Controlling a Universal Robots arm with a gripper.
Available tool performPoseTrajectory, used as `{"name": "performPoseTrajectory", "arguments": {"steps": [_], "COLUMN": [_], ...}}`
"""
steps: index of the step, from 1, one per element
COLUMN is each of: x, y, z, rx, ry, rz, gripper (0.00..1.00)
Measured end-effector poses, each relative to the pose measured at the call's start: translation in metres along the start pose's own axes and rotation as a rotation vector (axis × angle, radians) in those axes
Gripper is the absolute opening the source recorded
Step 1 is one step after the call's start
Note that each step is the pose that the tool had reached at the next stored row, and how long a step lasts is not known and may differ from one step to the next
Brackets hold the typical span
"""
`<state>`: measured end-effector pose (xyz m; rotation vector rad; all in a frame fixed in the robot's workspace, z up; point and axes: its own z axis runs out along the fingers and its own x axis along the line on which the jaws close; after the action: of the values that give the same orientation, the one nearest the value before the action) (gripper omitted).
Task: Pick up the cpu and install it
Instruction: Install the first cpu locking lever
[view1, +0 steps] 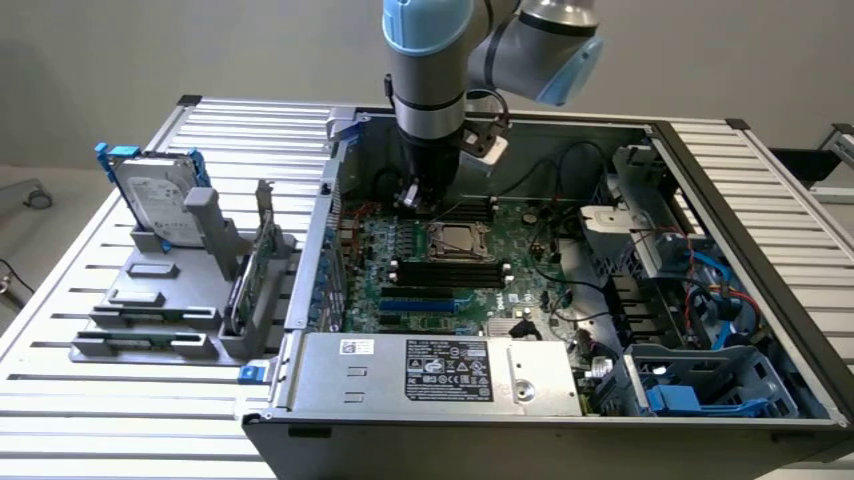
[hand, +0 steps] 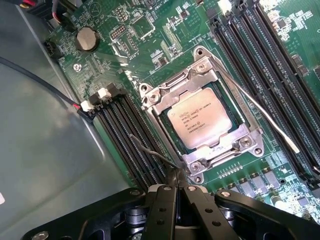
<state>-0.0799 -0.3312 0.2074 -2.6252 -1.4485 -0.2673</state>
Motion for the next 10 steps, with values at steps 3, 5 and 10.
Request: {"name": "performPoseTrajectory", "arguments": {"steps": [3,5,10], "x": [0.0005,0.0013,0.0015], "y": [-0.0004,-0.0008,-0.0011], "z": [0.0008,0.0013,0.0029], "rx": [-0.0001,0.0,-0.0004], "ry": [0.0005,0.0004,-0.0003], "rz": [0.0,0.0,0.0], "gripper": [0.11,0.11,0.11]}}
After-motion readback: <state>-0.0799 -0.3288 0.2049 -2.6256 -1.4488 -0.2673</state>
